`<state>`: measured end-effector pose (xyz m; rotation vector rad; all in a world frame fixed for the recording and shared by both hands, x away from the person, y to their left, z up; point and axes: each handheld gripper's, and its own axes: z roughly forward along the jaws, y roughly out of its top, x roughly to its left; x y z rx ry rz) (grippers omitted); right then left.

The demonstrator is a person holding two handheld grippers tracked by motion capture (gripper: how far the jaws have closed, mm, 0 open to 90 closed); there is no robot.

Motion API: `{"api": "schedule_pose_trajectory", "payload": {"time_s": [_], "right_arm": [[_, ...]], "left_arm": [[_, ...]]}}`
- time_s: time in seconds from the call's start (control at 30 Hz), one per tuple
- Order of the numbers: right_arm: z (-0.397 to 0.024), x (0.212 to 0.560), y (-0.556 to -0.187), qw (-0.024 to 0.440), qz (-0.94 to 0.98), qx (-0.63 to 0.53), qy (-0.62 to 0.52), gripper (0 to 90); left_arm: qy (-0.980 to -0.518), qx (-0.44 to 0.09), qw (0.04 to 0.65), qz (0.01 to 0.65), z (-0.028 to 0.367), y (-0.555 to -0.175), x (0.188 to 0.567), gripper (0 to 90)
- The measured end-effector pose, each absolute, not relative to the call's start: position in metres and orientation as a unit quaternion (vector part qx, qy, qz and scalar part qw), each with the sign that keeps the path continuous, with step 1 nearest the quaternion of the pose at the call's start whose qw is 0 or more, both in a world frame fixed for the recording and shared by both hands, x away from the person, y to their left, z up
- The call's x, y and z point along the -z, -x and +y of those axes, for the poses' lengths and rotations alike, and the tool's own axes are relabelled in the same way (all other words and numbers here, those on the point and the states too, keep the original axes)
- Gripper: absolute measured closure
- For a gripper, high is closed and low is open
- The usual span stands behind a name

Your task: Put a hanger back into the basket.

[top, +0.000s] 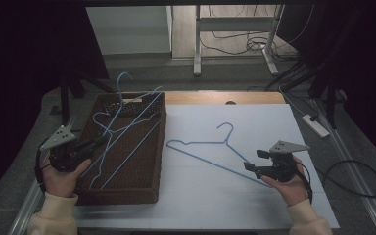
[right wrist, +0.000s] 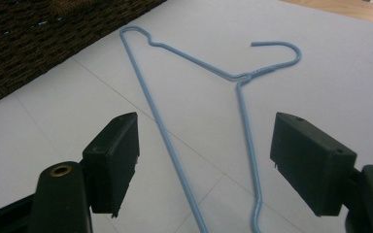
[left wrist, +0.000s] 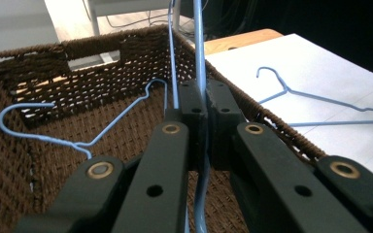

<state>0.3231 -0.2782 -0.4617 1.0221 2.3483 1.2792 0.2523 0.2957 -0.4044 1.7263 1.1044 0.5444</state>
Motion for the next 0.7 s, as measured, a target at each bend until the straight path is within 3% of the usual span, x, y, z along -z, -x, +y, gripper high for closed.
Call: {"api": "schedule_pose_trajectory", "payload": {"time_s": [0.7], "right_arm": [[-0.276, 0.464, -0.324, 0.137, 0.817, -0.435, -0.352, 26.8]], "left_arm": [[-0.727, -0.145, 0.466, 0.483, 0.301, -0.276, 0.43, 86.8]]}}
